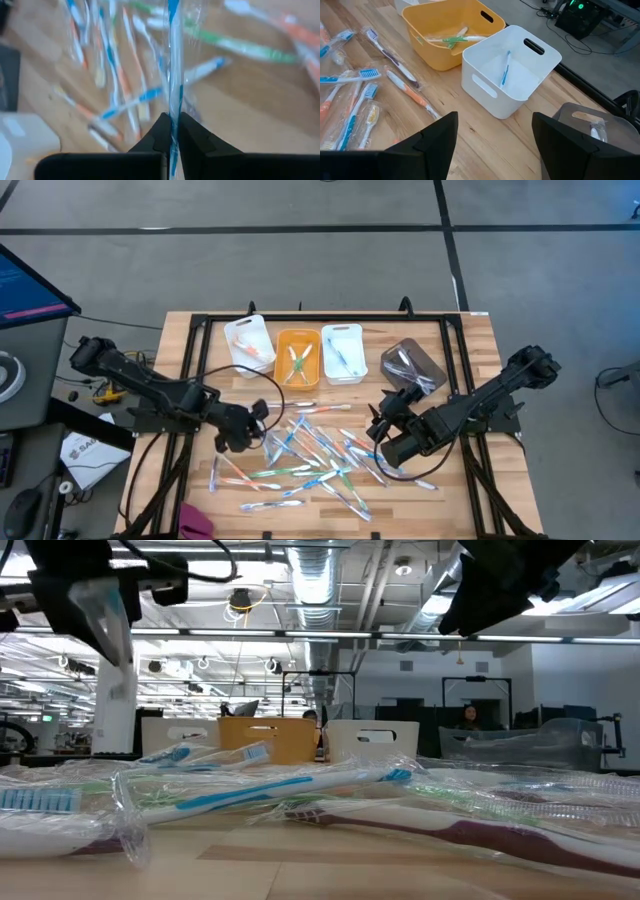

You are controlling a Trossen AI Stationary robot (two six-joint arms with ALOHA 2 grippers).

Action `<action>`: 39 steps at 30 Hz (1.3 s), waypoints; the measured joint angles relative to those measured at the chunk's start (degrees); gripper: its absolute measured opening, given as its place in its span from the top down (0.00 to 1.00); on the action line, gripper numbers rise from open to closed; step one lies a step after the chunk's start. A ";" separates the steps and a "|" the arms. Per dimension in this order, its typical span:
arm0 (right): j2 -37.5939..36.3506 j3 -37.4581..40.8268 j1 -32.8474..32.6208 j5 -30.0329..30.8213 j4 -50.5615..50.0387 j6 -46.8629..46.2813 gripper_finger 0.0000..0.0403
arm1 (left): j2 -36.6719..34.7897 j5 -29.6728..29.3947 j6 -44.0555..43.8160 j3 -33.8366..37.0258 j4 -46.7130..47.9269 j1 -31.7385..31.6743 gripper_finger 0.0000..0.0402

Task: Pick & Place Toothbrushes
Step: Put the white blue toothbrush into the right white bin

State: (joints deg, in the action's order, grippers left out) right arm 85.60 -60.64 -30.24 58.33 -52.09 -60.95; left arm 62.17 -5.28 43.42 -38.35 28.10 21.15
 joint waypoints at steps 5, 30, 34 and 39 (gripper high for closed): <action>0.00 0.00 0.00 0.02 1.27 0.03 0.38 | -1.92 7.70 -0.14 -0.02 -6.65 -0.38 0.98; 0.02 -0.02 -0.14 -3.07 18.66 18.58 0.38 | 6.99 18.85 -13.73 -0.02 -33.48 -12.06 0.98; 0.02 -0.02 -1.09 -3.84 25.84 27.19 0.38 | 10.55 18.85 -13.89 0.00 -39.37 -12.91 0.98; 0.02 -0.02 -2.49 -5.89 33.44 38.23 0.38 | 15.23 20.56 -13.94 0.00 -50.88 -13.05 0.98</action>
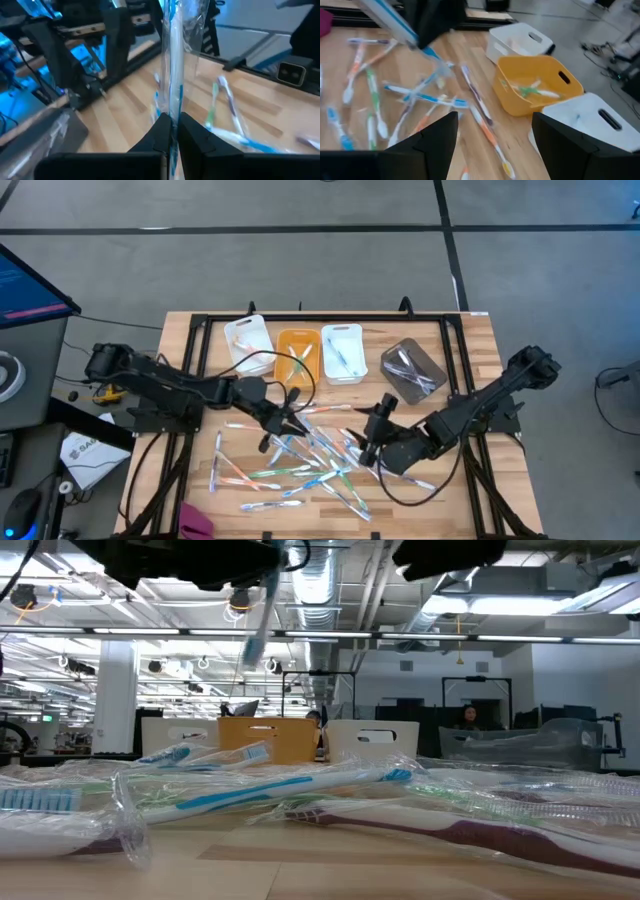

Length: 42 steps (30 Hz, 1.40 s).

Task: Pick & Place Toothbrushes
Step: Put the white blue toothbrush into the right white bin

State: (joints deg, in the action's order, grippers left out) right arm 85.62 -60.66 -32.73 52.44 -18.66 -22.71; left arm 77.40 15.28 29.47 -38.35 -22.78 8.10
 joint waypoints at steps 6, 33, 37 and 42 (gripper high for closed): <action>0.00 0.00 -1.05 -0.36 1.72 2.30 0.38 | 3.26 0.14 -0.01 0.00 -6.19 -0.25 0.98; 0.00 0.00 2.45 -16.97 24.21 22.34 0.38 | 4.93 -0.03 -0.42 0.00 -17.30 -0.26 0.98; 0.00 0.00 4.53 -22.31 27.24 25.55 0.38 | 4.93 -0.04 -0.39 0.00 -18.13 -0.26 0.98; 0.00 0.00 7.19 -30.31 29.82 30.02 0.38 | 4.93 -0.04 0.07 0.00 -18.25 -0.26 0.98</action>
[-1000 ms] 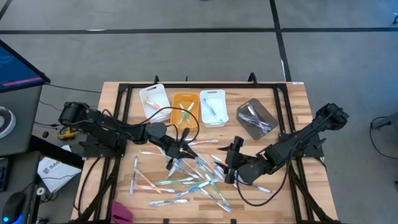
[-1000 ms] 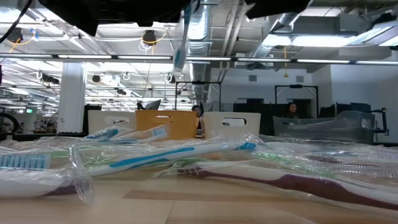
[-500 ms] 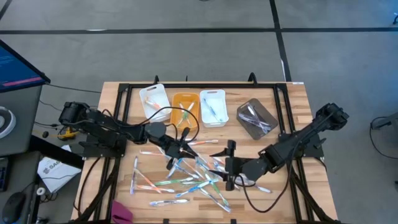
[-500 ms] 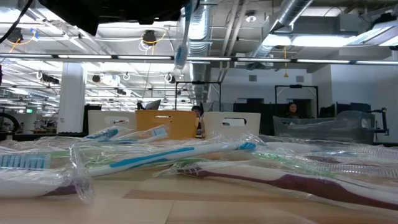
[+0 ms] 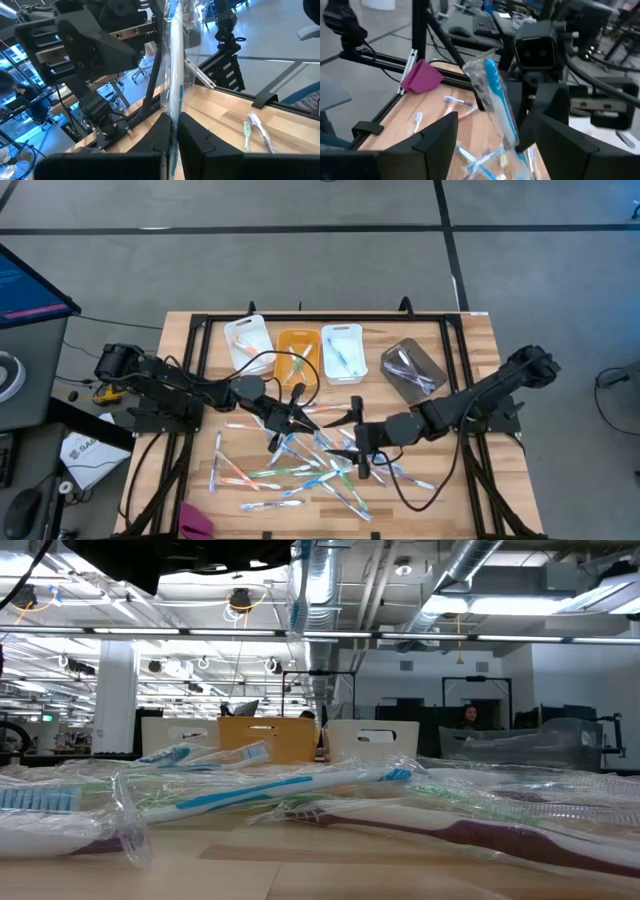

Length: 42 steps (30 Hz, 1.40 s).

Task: Pick & Place Toothbrushes
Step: Put the white blue toothbrush into the right white bin

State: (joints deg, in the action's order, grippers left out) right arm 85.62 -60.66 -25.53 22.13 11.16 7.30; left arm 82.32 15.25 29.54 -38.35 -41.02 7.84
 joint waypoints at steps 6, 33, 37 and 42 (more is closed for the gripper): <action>0.00 0.00 2.57 -5.17 2.02 1.77 0.38 | 0.00 0.00 0.09 0.00 -0.28 -0.23 0.98; 2.30 -0.12 6.73 -10.58 10.30 4.16 0.58 | -0.07 -0.52 -0.07 -0.04 -2.81 -1.88 0.98; 6.70 -1.19 6.77 -10.63 12.33 8.89 0.59 | -0.07 -0.76 -0.16 -0.04 -2.83 -1.88 0.98; 10.70 -5.23 5.78 -10.12 11.74 11.31 0.63 | -0.07 -0.46 -0.46 -0.04 -2.68 -1.88 0.98</action>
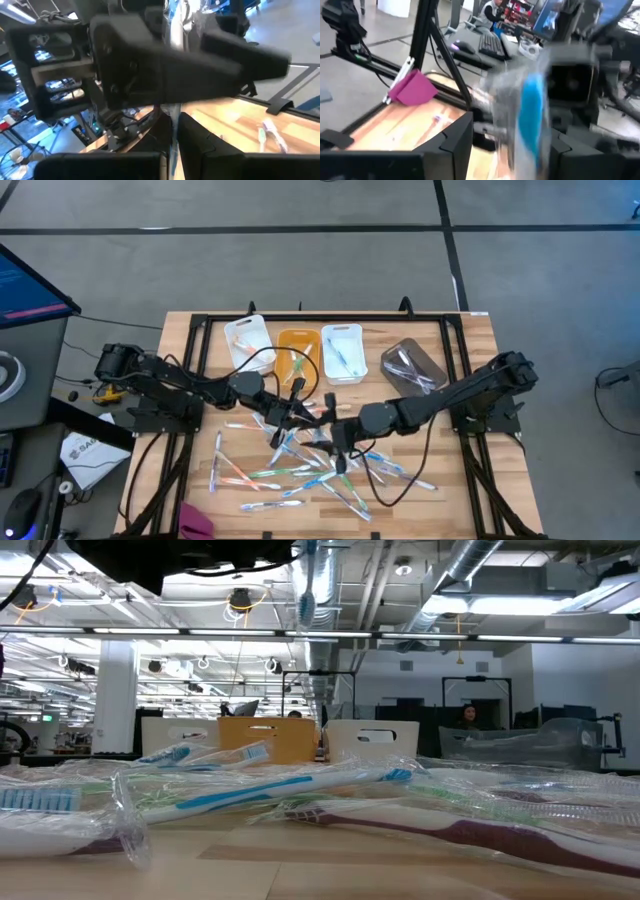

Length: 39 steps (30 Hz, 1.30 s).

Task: Pick & Place Toothbrushes
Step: Put the white blue toothbrush into the right white bin

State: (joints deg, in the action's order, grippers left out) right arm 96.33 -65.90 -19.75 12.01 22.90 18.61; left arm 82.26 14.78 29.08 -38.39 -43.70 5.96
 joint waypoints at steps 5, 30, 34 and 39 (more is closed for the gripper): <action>-1.00 -2.44 -1.13 0.07 -5.15 0.02 0.68 | 0.00 0.02 -0.01 0.00 0.55 0.06 0.98; -2.05 -2.61 -1.06 2.41 -11.94 -0.40 0.98 | 0.11 -0.41 -0.37 0.06 1.79 0.07 0.94; -2.05 -2.42 -1.19 2.69 -13.34 -1.41 0.98 | 0.08 0.45 0.28 0.09 1.10 0.07 0.86; -1.89 -2.37 -1.39 2.46 -14.52 -2.44 0.99 | -0.02 -0.41 -2.68 0.02 0.01 0.04 0.73</action>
State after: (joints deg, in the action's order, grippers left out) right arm 94.43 -68.27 -21.15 14.47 8.38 16.17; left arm 82.24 14.37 26.40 -38.37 -43.70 6.00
